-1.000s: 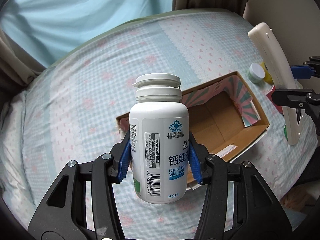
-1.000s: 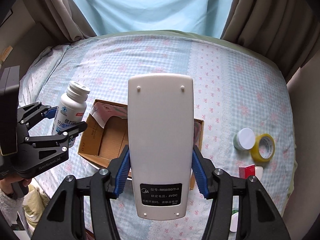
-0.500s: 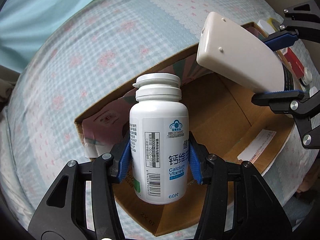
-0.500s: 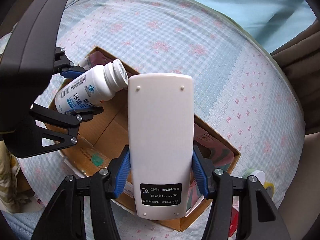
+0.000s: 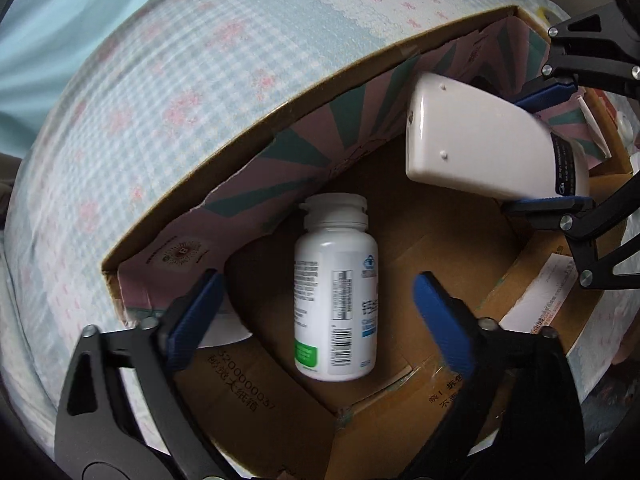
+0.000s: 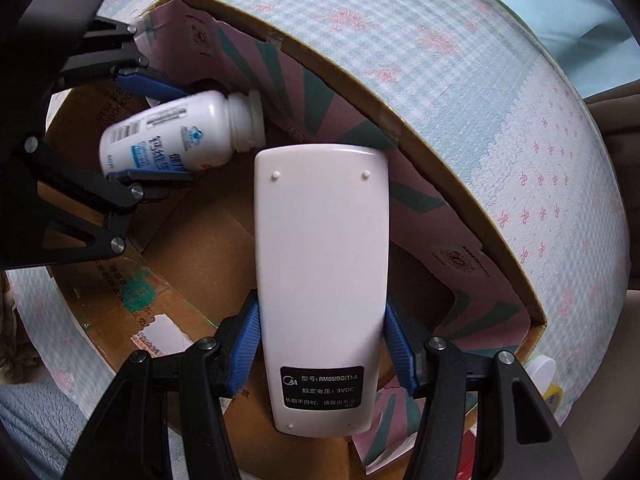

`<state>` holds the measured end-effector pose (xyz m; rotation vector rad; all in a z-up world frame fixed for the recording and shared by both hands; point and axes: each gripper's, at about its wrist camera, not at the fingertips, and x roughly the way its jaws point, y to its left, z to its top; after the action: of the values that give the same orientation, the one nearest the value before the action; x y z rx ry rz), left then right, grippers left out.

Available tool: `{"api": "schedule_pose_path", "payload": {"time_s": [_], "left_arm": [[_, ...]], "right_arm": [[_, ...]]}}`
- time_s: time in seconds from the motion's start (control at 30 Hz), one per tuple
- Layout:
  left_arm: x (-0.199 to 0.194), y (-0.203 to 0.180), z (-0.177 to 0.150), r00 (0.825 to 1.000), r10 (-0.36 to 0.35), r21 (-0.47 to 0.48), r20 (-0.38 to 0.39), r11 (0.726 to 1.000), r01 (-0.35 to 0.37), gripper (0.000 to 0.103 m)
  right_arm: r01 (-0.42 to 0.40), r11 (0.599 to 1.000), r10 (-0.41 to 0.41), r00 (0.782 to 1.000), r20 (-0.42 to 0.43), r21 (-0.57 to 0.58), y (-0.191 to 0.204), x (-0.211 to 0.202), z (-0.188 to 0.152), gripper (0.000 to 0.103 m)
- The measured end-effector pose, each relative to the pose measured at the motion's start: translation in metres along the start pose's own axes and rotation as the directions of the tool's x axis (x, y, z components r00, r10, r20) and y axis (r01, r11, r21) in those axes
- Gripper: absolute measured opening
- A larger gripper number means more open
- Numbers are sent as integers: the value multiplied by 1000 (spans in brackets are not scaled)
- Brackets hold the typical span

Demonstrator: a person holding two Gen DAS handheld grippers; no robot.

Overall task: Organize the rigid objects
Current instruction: 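Release the bottle and remote into the box and withdraw both tools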

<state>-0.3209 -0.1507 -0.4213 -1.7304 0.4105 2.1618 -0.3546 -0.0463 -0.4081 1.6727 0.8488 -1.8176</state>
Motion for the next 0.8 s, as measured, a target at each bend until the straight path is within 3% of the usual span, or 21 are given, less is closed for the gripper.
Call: {"api": "schedule_pose_path", "payload": {"time_s": [0.07, 0.1, 0.17, 0.27, 0.57, 0.8], "left_arm": [[-7, 2, 4, 1000, -5, -5, 11, 1000, 5, 103], [-8, 2, 5, 1000, -2, -4, 14, 1000, 3, 103], [-10, 6, 7, 1000, -8, -4, 16, 1000, 8, 103], [-14, 9, 9, 1000, -13, -15, 19, 1000, 13, 103], [-32, 10, 5, 1000, -9, -36, 28, 999, 10, 103], [-64, 9, 1, 999, -4, -76, 53, 997, 8, 103]], "right_arm": [[-38, 999, 38, 999, -28, -4, -1, 2, -3, 72], [-86, 996, 87, 996, -36, 12, -4, 2, -5, 103], [-163, 985, 163, 987, 14, 61, -10, -6, -8, 103], [-169, 981, 158, 981, 113, 96, -16, -21, -11, 103], [-111, 986, 94, 987, 131, 127, -13, -39, -15, 103], [-117, 981, 97, 987, 132, 156, -9, -62, -19, 103]]}}
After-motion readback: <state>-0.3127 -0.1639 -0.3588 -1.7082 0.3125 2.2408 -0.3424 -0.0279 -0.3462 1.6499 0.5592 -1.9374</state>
